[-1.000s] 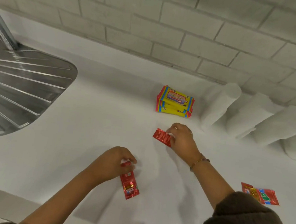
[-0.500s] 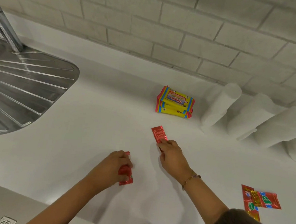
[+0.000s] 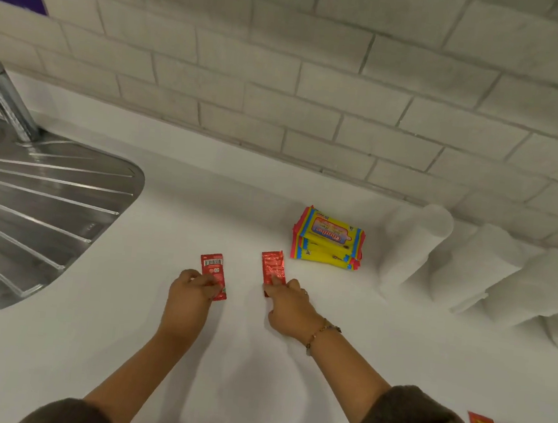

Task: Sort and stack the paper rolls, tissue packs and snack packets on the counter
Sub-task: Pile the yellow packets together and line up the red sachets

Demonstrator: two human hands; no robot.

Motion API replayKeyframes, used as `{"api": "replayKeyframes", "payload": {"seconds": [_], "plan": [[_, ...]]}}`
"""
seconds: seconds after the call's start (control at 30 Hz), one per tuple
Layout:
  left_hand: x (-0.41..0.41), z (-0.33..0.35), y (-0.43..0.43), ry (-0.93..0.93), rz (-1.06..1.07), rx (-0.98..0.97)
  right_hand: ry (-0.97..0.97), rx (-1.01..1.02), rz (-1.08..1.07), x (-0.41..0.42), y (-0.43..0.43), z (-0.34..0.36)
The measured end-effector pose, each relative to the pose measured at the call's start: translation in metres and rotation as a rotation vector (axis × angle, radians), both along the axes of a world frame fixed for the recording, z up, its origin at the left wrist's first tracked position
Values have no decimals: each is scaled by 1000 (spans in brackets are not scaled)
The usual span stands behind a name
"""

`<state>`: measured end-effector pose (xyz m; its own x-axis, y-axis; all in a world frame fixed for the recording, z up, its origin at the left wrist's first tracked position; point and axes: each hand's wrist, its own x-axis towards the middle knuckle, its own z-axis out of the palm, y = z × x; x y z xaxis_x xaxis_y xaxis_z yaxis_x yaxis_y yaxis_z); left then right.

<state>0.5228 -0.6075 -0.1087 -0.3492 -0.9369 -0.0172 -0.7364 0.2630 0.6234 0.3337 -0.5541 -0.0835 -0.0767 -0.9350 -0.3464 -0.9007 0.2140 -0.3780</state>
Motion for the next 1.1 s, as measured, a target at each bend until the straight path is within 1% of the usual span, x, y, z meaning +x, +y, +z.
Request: {"api": "replayKeyframes", "payload": {"seconds": [0.03, 0.1, 0.17, 0.3, 0.37, 0.47, 0.53, 0.57, 0.6, 0.67, 0.7, 0.73, 0.77, 0.87, 0.9, 0.97, 1.0, 1.07, 1.1], "plan": [[-5, 1, -9, -1, 4, -4, 2, 35, 1, 0, -12, 0], [-19, 5, -26, 41, 40, 76, 9, 75, -1, 2, -33, 4], [-35, 6, -45, 72, 31, 104, 3, 76, -27, 0, -55, 5], [-54, 3, -84, -29, -146, -110, -71, 46, -127, -3, -90, 3], [-60, -1, -103, -60, -183, -154, -85, 25, -181, -5, -103, 3], [-65, 0, -121, -129, -208, -166, -89, 14, -206, -7, -119, 2], [-68, 1, -129, -92, -208, -81, -84, 11, -213, -10, -126, 2], [-69, -1, -134, -62, -199, 7, -82, 8, -217, -10, -129, 1], [-70, -7, -140, -85, -232, 25, -81, 4, -219, -11, -131, 1], [-71, -15, -150, -183, -301, -34, -90, -6, -223, -9, -133, 1], [-71, -14, -151, -191, -321, -48, -97, -19, -228, -8, -133, 1], [-72, -12, -151, -175, -311, -55, -110, -39, -235, -6, -132, 1], [-73, -7, -149, -117, -284, -41, -130, -66, -240, -6, -131, 2], [-75, 14, -141, 27, -94, -39, -162, -163, -197, -9, -116, 14], [-74, 18, -137, 44, -93, -53, -173, -199, -170, -11, -109, 19], [-72, 27, -126, 75, -146, -151, -191, -262, -154, -20, -85, 28], [-74, 29, -119, 29, -240, -283, -188, -275, -167, -25, -69, 31], [-80, 30, -103, -33, -424, -471, -163, -279, -218, -41, -30, 36], [-86, 31, -93, -38, -457, -481, -149, -279, -245, -50, -12, 36]]}}
